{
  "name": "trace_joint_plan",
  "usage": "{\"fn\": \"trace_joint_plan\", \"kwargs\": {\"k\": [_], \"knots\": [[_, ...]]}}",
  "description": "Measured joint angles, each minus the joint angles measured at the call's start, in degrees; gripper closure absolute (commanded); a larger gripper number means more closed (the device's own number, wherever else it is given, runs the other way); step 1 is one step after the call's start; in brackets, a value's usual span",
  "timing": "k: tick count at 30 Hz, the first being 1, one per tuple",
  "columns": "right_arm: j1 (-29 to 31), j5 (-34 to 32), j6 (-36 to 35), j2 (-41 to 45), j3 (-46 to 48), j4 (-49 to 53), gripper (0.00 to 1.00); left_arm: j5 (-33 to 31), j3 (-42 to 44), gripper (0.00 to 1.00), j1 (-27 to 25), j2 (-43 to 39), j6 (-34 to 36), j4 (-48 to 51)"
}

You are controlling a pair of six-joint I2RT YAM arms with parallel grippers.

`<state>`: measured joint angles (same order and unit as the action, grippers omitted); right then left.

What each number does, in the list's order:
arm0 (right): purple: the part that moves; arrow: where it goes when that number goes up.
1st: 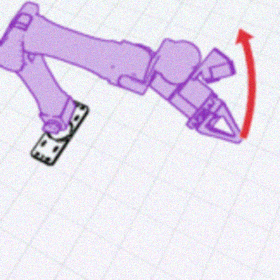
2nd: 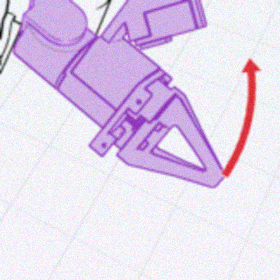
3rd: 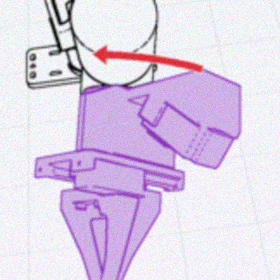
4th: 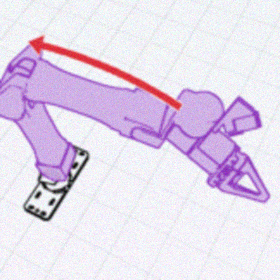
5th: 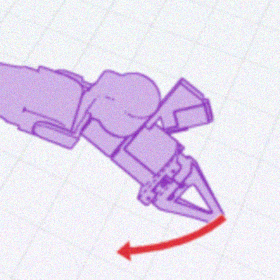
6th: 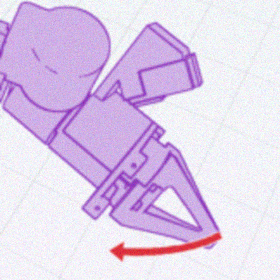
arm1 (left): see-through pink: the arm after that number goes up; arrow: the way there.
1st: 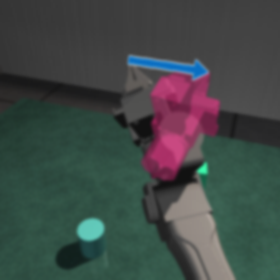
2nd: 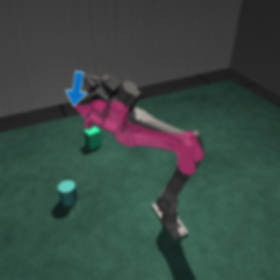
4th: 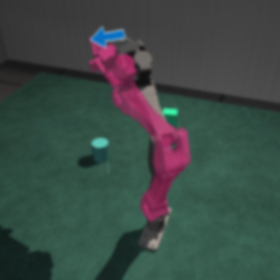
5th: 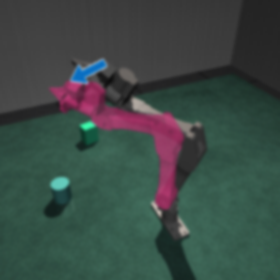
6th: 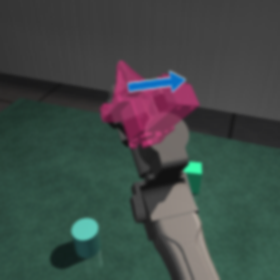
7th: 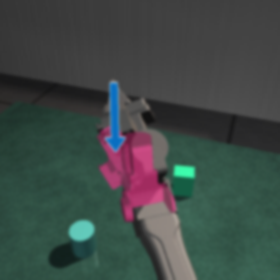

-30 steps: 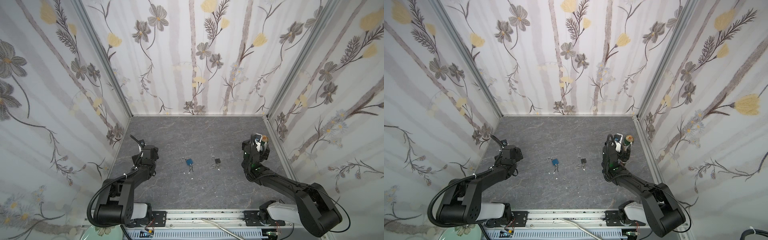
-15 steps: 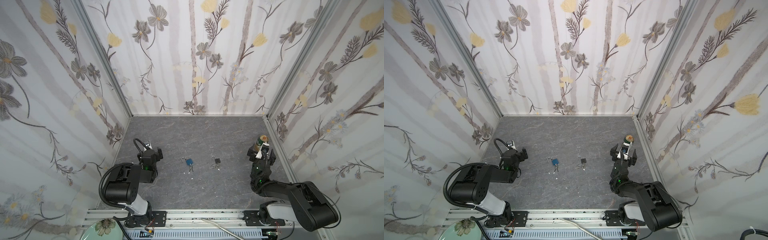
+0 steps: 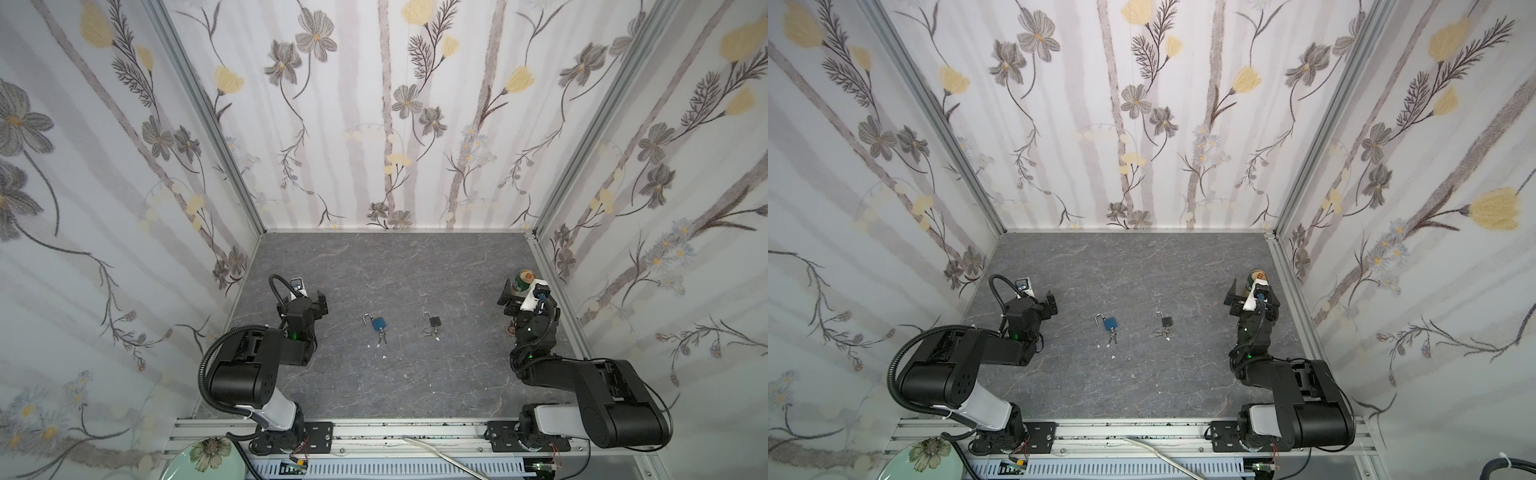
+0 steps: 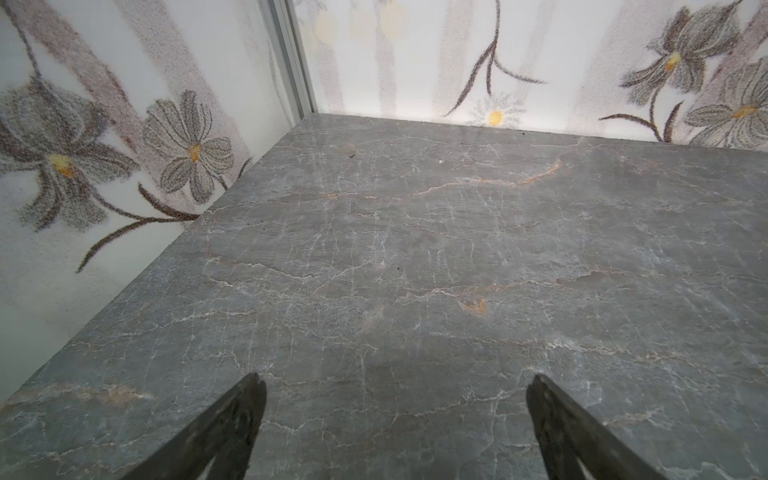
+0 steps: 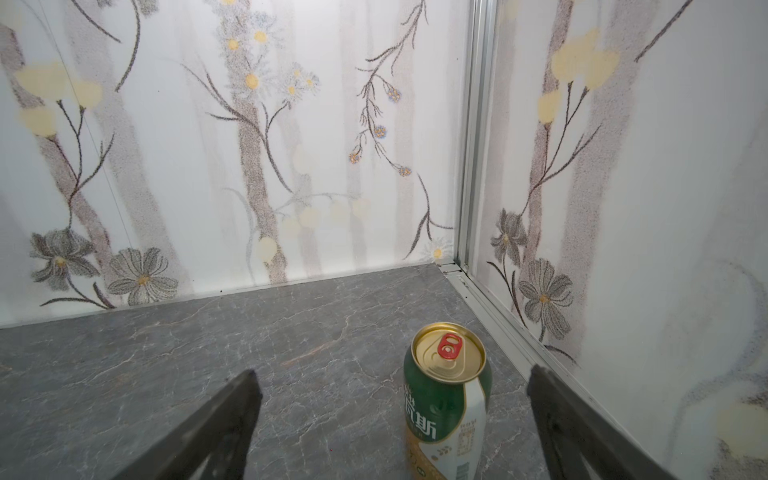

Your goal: Unlock with the key

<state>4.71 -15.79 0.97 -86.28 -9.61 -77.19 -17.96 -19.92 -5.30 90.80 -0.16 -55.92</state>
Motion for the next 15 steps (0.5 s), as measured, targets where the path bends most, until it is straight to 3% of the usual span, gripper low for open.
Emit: {"fn": "trace_joint_plan", "kwargs": {"k": [15], "knots": [[-0.5,0.4,0.0,-0.3,-0.9,0.4,0.00,0.0,0.0,0.00,0.0,0.0,0.1,0.0]]}}
